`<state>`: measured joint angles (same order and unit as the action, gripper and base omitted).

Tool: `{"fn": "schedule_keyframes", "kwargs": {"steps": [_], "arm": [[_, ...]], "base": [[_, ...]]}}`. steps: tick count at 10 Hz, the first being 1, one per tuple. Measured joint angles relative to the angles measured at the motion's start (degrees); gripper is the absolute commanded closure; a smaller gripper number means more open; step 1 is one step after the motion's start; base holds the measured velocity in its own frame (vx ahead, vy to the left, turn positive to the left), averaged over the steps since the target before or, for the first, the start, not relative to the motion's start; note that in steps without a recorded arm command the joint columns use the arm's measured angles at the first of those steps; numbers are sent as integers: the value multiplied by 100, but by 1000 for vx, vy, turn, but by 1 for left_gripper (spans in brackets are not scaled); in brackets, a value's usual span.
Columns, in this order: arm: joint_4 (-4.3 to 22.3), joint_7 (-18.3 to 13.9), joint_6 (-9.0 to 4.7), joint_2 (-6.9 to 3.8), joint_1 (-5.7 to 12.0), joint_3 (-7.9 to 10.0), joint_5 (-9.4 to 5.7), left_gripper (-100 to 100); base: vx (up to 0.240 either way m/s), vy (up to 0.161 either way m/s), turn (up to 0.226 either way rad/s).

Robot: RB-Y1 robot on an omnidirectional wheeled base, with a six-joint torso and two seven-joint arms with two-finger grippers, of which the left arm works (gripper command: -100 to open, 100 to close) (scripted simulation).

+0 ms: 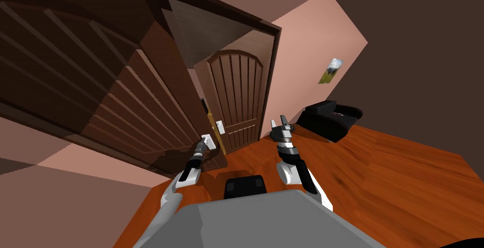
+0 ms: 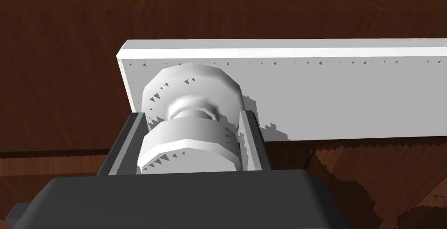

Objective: Pull the door open

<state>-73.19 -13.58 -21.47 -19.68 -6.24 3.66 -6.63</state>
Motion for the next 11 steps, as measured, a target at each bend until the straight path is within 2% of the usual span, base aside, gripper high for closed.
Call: {"fn": "schedule_keyframes", "kwargs": {"steps": [2,3,5,10,11], "arm": [[12,3,10,6,-18,-9,3,100],[15,3,12,7,-22,-10,3,100],[-78,-109,-76,-136,-93,-115,-7,100],[-291,-402,-256,-461,-426,-485,-8,100],[-350,-483,-309,-556,-489,-567,-15,100]], "base": [[-6,-1,3],[-148,105,-164],[-225,102,-180],[-211,119,-144],[-242,143,-168]]}}
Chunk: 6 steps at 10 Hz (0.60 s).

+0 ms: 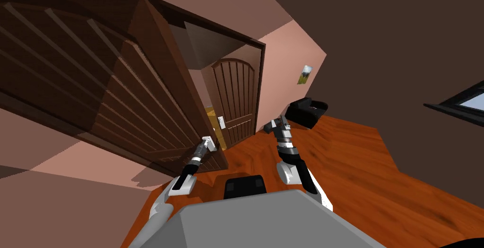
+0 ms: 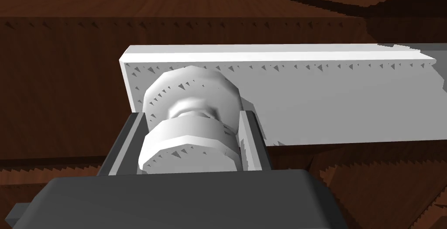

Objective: Pull the door open

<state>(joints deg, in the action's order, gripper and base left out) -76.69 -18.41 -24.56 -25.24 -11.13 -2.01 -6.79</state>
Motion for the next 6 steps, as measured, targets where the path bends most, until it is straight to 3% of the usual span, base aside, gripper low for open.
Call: {"fn": "schedule_keyframes", "kwargs": {"steps": [1,2,6], "arm": [[-64,-66,-46,-69,-62,-75,0,100],[-65,-78,-49,-61,-82,-113,7,100],[-240,-289,-308,-403,-336,-267,-18,100]], "base": [[-105,55,-60],[-169,62,-143],[-263,101,-157]]}}
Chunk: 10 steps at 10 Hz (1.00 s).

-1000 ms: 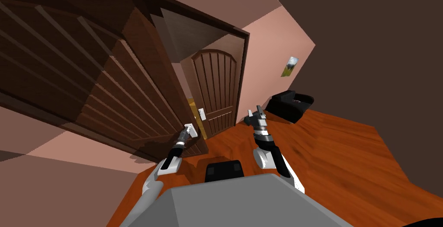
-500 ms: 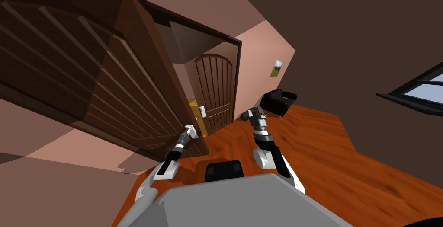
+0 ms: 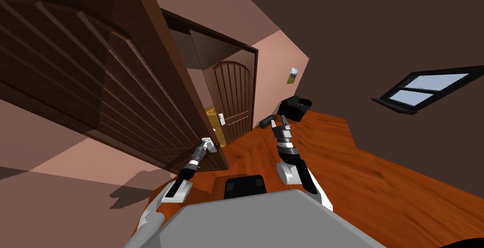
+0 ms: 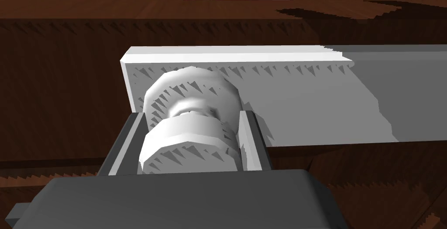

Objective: Pull the door open

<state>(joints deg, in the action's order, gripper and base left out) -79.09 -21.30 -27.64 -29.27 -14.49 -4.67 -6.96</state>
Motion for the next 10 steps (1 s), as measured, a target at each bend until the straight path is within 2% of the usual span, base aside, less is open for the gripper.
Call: {"fn": "schedule_keyframes", "kwargs": {"steps": [4,5,6,10], "arm": [[12,-205,-329,-299,-210,-178,-11,100],[20,-215,-335,-303,-231,-196,-7,100],[31,-242,-386,-356,-265,-204,-11,100],[32,-391,-668,-565,-382,-290,-10,100]], "base": [[-192,76,-88],[-153,57,-136],[-199,106,-166],[-187,95,-141]]}}
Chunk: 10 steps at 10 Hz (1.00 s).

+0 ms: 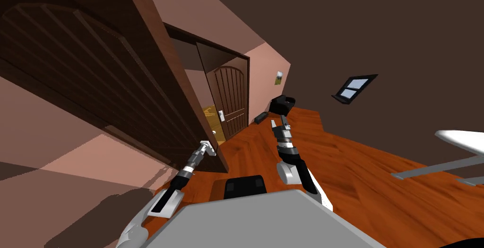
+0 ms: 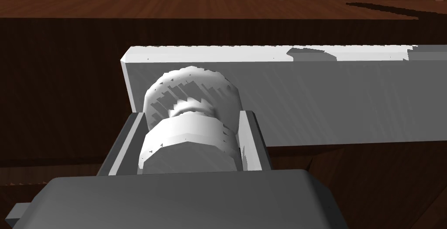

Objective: Pull the door open

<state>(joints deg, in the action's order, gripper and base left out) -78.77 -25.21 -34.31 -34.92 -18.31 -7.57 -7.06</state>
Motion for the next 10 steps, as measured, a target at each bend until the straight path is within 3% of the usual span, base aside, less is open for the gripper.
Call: {"fn": "schedule_keyframes", "kwargs": {"steps": [5,7,10], "arm": [[38,-182,-355,-277,-174,-108,3,100],[84,-208,-401,-314,-208,-131,6,100],[122,-283,-588,-428,-229,-156,1,100]], "base": [[-170,79,-92],[-143,70,-144],[-175,91,-123]]}}
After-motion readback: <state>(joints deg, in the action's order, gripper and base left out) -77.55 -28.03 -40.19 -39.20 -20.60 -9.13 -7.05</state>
